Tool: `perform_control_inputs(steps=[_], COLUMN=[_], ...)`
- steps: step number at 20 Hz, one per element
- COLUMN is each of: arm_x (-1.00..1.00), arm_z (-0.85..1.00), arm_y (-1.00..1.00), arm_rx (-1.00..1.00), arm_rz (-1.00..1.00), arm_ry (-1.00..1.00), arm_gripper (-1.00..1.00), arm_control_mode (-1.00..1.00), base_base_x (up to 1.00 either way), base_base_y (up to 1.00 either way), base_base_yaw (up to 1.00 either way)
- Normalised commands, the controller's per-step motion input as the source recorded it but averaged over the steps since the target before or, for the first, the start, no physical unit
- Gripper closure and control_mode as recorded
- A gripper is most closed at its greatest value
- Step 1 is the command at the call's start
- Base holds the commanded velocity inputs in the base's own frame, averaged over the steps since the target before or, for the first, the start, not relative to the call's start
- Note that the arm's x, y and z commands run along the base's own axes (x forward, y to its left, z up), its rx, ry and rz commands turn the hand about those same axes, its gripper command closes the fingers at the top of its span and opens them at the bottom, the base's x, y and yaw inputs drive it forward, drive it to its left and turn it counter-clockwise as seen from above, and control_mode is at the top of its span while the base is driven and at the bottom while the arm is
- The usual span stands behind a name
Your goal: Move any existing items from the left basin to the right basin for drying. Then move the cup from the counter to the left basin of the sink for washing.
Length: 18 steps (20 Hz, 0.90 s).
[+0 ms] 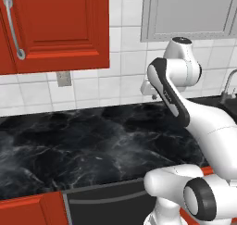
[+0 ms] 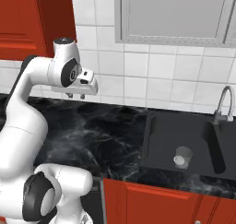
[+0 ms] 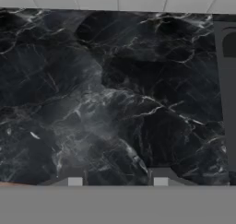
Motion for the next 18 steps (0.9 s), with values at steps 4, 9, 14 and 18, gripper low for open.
perform_control_inputs(steps=[4, 9, 14, 18], arm_x=[0.0, 0.0, 0.0, 0.0], arm_z=[0.0, 0.0, 0.0, 0.0], arm_y=[0.0, 0.0, 0.0, 0.0], arm_rx=[0.0, 0.0, 0.0, 0.0], arm_rz=[0.0, 0.0, 0.0, 0.0], arm_ry=[0.0, 0.0, 0.0, 0.0], arm_gripper=[-1.0, -1.0, -1.0, -1.0], arm_control_mode=[1.0, 1.0, 1.0, 1.0], base_base_x=[-0.01, -0.22, -0.24, -0.16], base_base_y=[-0.29, -0.76, -0.79, -0.71], base_base_yaw=[0.0, 0.0, 0.0, 0.0])
